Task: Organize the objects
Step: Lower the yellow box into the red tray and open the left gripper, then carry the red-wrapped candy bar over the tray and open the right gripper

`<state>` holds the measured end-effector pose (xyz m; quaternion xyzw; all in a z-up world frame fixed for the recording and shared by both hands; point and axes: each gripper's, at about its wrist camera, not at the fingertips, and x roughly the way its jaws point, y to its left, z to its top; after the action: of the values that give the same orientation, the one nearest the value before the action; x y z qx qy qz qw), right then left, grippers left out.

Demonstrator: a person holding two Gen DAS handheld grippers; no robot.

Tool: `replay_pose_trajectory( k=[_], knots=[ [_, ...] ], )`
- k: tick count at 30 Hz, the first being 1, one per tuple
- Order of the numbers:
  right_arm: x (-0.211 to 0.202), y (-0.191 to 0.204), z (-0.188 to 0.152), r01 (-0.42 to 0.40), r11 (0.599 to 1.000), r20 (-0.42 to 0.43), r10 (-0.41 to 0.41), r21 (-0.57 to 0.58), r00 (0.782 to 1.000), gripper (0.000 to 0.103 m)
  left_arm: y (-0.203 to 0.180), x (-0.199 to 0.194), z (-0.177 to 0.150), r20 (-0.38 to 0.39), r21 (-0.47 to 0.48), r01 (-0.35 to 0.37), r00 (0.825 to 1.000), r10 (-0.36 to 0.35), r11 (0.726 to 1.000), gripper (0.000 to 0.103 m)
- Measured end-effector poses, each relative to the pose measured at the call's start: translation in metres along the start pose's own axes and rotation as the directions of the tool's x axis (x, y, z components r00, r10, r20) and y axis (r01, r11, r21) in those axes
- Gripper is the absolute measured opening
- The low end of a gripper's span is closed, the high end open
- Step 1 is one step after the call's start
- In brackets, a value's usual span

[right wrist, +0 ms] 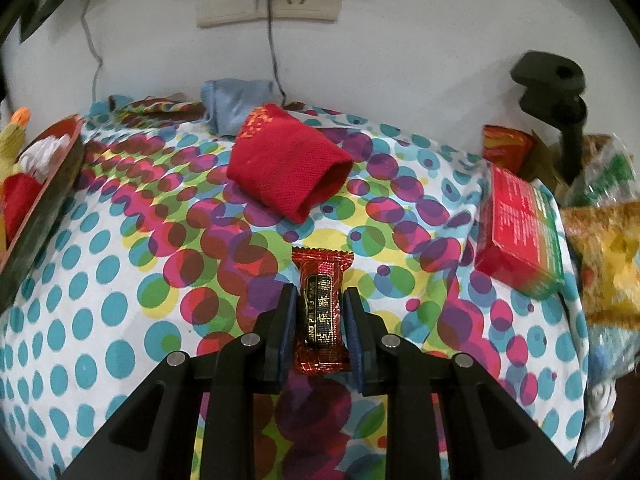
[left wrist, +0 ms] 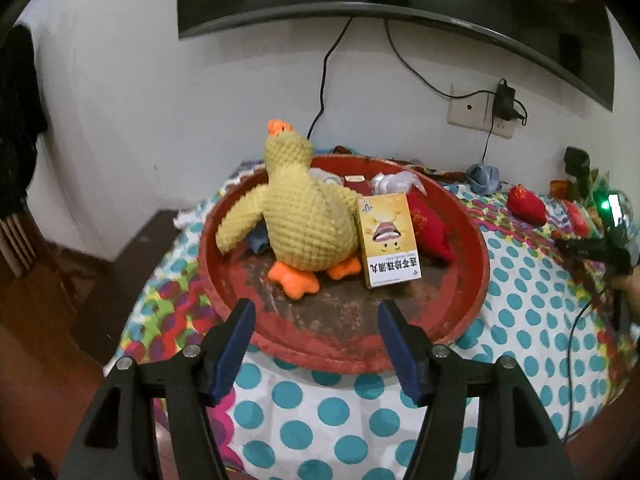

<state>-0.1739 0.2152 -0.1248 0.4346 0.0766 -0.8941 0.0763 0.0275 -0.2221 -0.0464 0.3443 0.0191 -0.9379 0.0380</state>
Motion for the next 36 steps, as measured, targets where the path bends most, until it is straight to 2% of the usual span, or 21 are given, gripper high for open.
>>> replay_pose_trajectory(
  k=[3, 8, 13, 18, 25, 32, 36],
  knots=[
    [0.0, 0.002, 0.003, 0.021, 0.999, -0.02, -0.021, 0.029, 1.0, 0.021, 0.002, 0.007, -0.002, -0.036, -0.016, 0.001, 0.999, -0.002, 1.0, 0.065],
    [-0.001, 0.01, 0.004, 0.059, 0.997, -0.038, -0.058, 0.045, 0.998, 0.019, 0.001, 0.011, -0.005, -0.053, -0.004, -0.013, 0.999, 0.013, 1.0, 0.065],
    [-0.003, 0.014, 0.0, 0.064, 0.997, -0.037, -0.063, 0.052, 0.997, 0.019, 0.002, 0.02, -0.009, -0.098, -0.011, -0.024, 0.995, 0.022, 1.0, 0.065],
    [-0.011, 0.018, -0.003, 0.052, 0.997, -0.035, -0.05, 0.055, 0.998, 0.019, 0.002, 0.022, -0.01, -0.1, -0.007, -0.032, 0.994, 0.031, 0.999, 0.065],
    [-0.036, 0.045, 0.009, -0.021, 0.999, 0.01, 0.021, 0.025, 1.0, 0.019, -0.001, 0.03, -0.015, -0.14, -0.004, -0.019, 0.99, 0.018, 1.0, 0.065],
    [-0.047, 0.104, 0.03, -0.105, 0.991, 0.032, 0.108, -0.079, 0.994, 0.019, 0.0, 0.03, -0.014, -0.141, -0.005, -0.01, 0.99, 0.01, 1.0, 0.065],
    [-0.053, 0.145, 0.044, -0.176, 0.975, 0.038, 0.183, -0.133, 0.982, 0.019, 0.002, 0.032, -0.015, -0.15, -0.025, 0.001, 0.989, -0.004, 1.0, 0.065]
  ],
)
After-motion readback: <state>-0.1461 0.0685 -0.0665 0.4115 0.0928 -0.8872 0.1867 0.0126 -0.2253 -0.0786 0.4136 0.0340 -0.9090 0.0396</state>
